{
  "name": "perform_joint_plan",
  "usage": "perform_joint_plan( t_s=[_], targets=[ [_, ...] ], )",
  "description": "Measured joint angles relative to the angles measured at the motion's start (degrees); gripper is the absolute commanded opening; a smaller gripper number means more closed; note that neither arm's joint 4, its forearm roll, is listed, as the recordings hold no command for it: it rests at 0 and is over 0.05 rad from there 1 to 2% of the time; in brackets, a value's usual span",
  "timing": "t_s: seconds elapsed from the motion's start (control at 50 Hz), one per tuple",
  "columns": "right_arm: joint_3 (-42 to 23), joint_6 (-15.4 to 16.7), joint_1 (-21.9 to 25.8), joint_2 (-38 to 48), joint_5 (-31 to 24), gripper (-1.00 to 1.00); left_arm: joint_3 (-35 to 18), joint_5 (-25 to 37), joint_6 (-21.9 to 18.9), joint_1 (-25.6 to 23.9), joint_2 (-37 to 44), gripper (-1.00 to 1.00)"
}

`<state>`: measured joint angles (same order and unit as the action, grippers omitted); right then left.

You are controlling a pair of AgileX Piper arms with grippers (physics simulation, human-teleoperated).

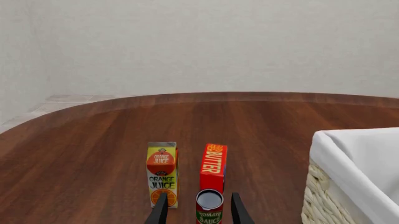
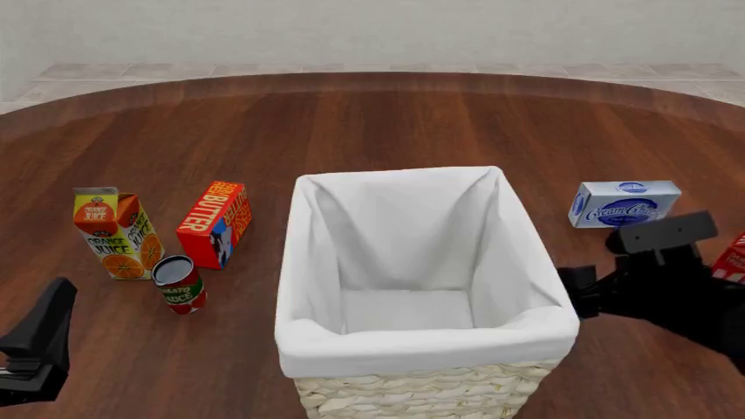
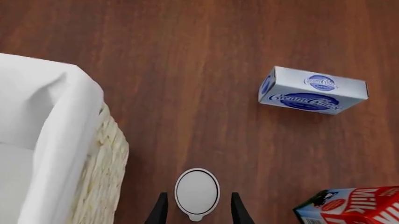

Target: Pick up the alphabet soup and the tomato sauce, and put them in the basket.

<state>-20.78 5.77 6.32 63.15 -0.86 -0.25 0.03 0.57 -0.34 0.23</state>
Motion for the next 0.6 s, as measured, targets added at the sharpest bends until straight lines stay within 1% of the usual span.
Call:
perform_joint_plan(
  t_s=[0.3, 0.6],
  targets=[
    [0.90, -0.08, 0.11, 2.33, 2.48, 1.00, -0.04, -1.43, 0.00, 0.01, 1.47, 1.00],
    [1.64, -0.34, 0.36, 4.63, 5.05, 1.00, -0.06, -0.26, -0.10, 0.10, 0.30, 1.00]
  ],
)
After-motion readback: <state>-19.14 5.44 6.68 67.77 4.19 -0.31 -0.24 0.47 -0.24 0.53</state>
